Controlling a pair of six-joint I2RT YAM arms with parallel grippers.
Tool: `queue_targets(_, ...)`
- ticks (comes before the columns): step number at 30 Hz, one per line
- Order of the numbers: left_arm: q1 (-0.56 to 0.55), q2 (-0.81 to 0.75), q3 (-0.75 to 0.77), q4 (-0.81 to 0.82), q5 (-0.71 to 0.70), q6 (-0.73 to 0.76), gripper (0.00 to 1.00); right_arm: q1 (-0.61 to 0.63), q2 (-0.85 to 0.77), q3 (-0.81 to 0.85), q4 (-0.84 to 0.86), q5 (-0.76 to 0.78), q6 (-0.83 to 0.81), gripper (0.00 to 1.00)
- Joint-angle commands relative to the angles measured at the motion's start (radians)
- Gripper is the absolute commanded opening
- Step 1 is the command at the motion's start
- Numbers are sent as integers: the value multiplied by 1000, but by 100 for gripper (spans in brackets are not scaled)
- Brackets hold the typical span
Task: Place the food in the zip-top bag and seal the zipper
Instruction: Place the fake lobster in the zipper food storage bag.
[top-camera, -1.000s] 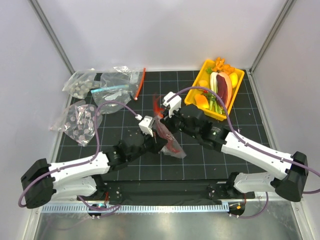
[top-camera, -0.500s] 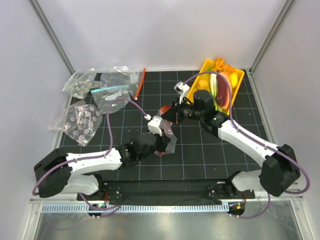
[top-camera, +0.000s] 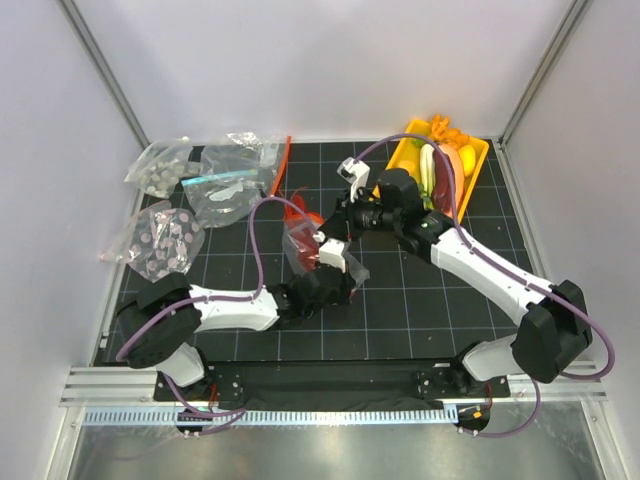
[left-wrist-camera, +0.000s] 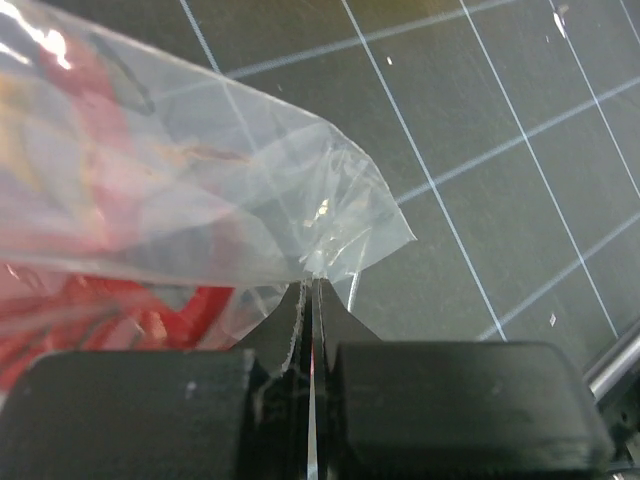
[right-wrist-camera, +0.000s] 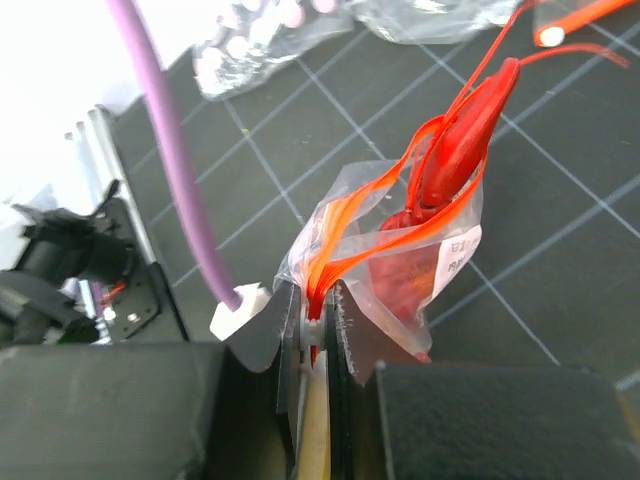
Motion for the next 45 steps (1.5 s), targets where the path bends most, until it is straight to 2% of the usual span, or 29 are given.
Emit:
queue_targets(1, -27, -63, 5, 42, -66, -5, 1, 26, -53, 39, -89, 170, -65, 1)
queue_targets(4, -27, -84, -20, 55, -96, -1, 1, 62, -52, 33, -142, 339, -131, 1)
queue_targets(11, -27, 33, 34, 53, -63, -11, 0, 204, 34, 84, -138, 620, -251, 4)
queue_targets(18, -27, -10, -5, 62, -101, -45, 0, 317, 69, 134, -120, 721, -392, 2)
queue_targets(23, -28, -112, -58, 68, -100, -50, 0, 412, 26, 86, -68, 793, -498, 1)
queue_targets(27, -37, -308, -100, 12, -115, -48, 1, 417, -4, 32, -9, 815, -537, 1)
queue_targets(32, -44, -502, -129, -154, -112, -59, 13, 408, 8, 7, 32, 830, -550, 1)
queue_targets(36, -48, -640, -143, -229, -123, -47, 47, 386, 20, -2, 44, 817, -544, 1)
queue_targets(37, -48, -693, -144, -244, -132, -42, 52, 376, 20, -5, 51, 810, -542, 1)
queue_targets(45, -48, -869, -117, -421, -196, -22, 64, 339, 0, -33, 81, 774, -533, 1)
